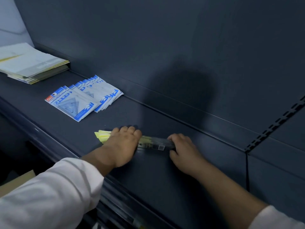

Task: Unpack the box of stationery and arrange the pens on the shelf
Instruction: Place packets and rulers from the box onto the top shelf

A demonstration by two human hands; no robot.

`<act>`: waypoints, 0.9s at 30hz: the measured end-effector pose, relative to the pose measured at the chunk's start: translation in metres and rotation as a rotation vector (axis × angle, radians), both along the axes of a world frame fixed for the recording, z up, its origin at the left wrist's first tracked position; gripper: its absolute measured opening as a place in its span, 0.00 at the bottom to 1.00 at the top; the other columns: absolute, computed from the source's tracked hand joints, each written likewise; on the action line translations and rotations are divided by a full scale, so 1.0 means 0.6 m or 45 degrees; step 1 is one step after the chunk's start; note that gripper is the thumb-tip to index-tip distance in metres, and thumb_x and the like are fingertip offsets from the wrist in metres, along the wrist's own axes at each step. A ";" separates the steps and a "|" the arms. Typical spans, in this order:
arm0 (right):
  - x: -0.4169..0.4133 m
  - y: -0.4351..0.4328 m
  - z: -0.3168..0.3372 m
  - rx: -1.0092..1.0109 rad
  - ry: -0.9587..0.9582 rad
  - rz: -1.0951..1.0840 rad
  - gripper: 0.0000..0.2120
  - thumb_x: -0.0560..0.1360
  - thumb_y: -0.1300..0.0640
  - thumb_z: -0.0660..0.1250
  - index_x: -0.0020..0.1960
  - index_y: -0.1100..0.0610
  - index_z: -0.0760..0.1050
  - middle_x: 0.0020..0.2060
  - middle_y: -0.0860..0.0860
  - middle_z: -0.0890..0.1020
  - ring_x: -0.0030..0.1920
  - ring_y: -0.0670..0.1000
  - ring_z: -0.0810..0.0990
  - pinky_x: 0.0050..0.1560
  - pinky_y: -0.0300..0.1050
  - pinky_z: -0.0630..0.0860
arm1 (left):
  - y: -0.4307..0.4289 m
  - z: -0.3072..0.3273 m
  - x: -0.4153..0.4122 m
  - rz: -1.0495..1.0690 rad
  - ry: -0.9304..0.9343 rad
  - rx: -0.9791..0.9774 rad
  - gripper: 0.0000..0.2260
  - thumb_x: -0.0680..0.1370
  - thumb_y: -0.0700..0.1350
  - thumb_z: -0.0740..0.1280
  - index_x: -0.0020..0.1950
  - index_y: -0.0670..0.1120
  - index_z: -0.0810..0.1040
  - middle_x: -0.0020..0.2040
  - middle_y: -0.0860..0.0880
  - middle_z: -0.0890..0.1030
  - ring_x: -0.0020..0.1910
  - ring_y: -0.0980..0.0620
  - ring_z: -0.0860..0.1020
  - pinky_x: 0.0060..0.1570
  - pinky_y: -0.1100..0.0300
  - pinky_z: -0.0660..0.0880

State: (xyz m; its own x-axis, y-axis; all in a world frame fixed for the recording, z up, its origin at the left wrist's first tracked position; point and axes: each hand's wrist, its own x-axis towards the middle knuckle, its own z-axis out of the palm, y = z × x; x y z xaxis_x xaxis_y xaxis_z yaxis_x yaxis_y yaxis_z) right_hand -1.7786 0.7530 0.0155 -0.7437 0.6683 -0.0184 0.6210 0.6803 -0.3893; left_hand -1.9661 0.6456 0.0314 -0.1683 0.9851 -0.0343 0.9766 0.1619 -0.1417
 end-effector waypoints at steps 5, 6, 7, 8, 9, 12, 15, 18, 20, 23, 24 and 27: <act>-0.002 0.001 0.035 -0.717 0.785 -0.444 0.02 0.77 0.54 0.65 0.47 0.48 0.73 0.49 0.48 0.78 0.53 0.49 0.76 0.51 0.39 0.71 | 0.007 0.012 -0.011 -0.153 0.101 0.208 0.15 0.64 0.42 0.72 0.48 0.48 0.75 0.43 0.48 0.76 0.41 0.44 0.77 0.40 0.53 0.71; -0.004 0.004 0.046 -0.899 0.938 -0.626 0.03 0.78 0.51 0.63 0.48 0.48 0.73 0.50 0.48 0.78 0.53 0.50 0.77 0.51 0.42 0.72 | 0.011 0.015 -0.014 -0.188 0.138 0.259 0.14 0.60 0.40 0.73 0.43 0.48 0.75 0.38 0.47 0.75 0.35 0.44 0.76 0.35 0.54 0.70; -0.004 0.009 0.054 -1.061 0.983 -0.765 0.06 0.79 0.48 0.61 0.52 0.49 0.73 0.53 0.50 0.78 0.52 0.51 0.77 0.52 0.46 0.73 | 0.014 0.019 -0.014 -0.215 0.155 0.320 0.12 0.60 0.40 0.71 0.41 0.48 0.74 0.36 0.47 0.74 0.33 0.44 0.74 0.34 0.54 0.69; 0.000 0.017 0.059 -1.219 0.959 -0.859 0.12 0.79 0.47 0.61 0.58 0.51 0.72 0.55 0.52 0.78 0.51 0.52 0.77 0.52 0.49 0.74 | 0.016 0.021 -0.012 -0.248 0.176 0.381 0.10 0.62 0.40 0.68 0.41 0.48 0.73 0.36 0.47 0.73 0.34 0.44 0.73 0.35 0.53 0.68; 0.005 0.023 0.067 -1.331 0.901 -0.898 0.14 0.79 0.47 0.61 0.61 0.53 0.70 0.56 0.54 0.77 0.49 0.53 0.77 0.49 0.49 0.74 | 0.018 0.022 -0.011 -0.293 0.207 0.445 0.08 0.64 0.40 0.65 0.42 0.48 0.72 0.37 0.47 0.73 0.35 0.44 0.73 0.37 0.52 0.66; 0.016 0.045 0.073 -1.346 0.666 -0.821 0.10 0.78 0.48 0.64 0.53 0.54 0.72 0.50 0.52 0.78 0.45 0.52 0.77 0.43 0.47 0.75 | 0.025 0.020 -0.008 -0.357 0.270 0.610 0.06 0.69 0.41 0.61 0.44 0.47 0.73 0.37 0.46 0.73 0.36 0.44 0.71 0.38 0.52 0.62; 0.028 0.062 0.079 -1.375 0.421 -0.653 0.11 0.76 0.47 0.65 0.54 0.52 0.75 0.49 0.53 0.80 0.45 0.53 0.80 0.42 0.45 0.77 | 0.034 0.022 -0.009 -0.376 0.254 0.729 0.07 0.71 0.41 0.60 0.46 0.46 0.76 0.40 0.46 0.76 0.37 0.44 0.70 0.39 0.51 0.61; 0.042 0.070 0.083 -1.713 0.484 -0.538 0.11 0.73 0.53 0.68 0.54 0.56 0.75 0.43 0.55 0.81 0.37 0.52 0.82 0.32 0.40 0.78 | 0.041 0.021 -0.010 -0.443 0.261 0.782 0.06 0.72 0.41 0.62 0.47 0.46 0.75 0.44 0.45 0.78 0.41 0.45 0.70 0.39 0.51 0.62; 0.043 0.073 0.077 -1.672 0.611 -0.485 0.07 0.73 0.58 0.69 0.50 0.57 0.76 0.38 0.55 0.81 0.34 0.50 0.82 0.29 0.38 0.76 | 0.045 0.017 -0.012 -0.454 0.212 0.743 0.08 0.70 0.41 0.65 0.47 0.46 0.73 0.48 0.44 0.79 0.43 0.43 0.72 0.40 0.51 0.63; 0.034 0.073 0.061 -1.308 0.687 -0.405 0.05 0.74 0.63 0.68 0.50 0.57 0.76 0.38 0.54 0.81 0.33 0.48 0.80 0.31 0.36 0.76 | 0.057 0.010 -0.017 -0.328 0.120 0.518 0.23 0.62 0.44 0.74 0.53 0.44 0.72 0.56 0.43 0.79 0.53 0.40 0.77 0.48 0.50 0.63; 0.032 0.075 0.053 -1.122 0.674 -0.369 0.04 0.74 0.63 0.68 0.48 0.57 0.77 0.38 0.53 0.81 0.34 0.47 0.80 0.32 0.36 0.76 | 0.062 0.013 -0.017 -0.266 0.100 0.400 0.30 0.60 0.47 0.76 0.59 0.44 0.71 0.59 0.43 0.77 0.58 0.41 0.76 0.53 0.50 0.62; 0.029 0.078 0.035 -0.645 0.694 -0.244 0.10 0.72 0.65 0.70 0.44 0.50 0.77 0.37 0.46 0.80 0.37 0.41 0.77 0.40 0.35 0.75 | 0.082 0.020 -0.020 -0.110 -0.066 0.205 0.36 0.70 0.55 0.70 0.74 0.48 0.59 0.67 0.50 0.70 0.69 0.48 0.66 0.67 0.50 0.52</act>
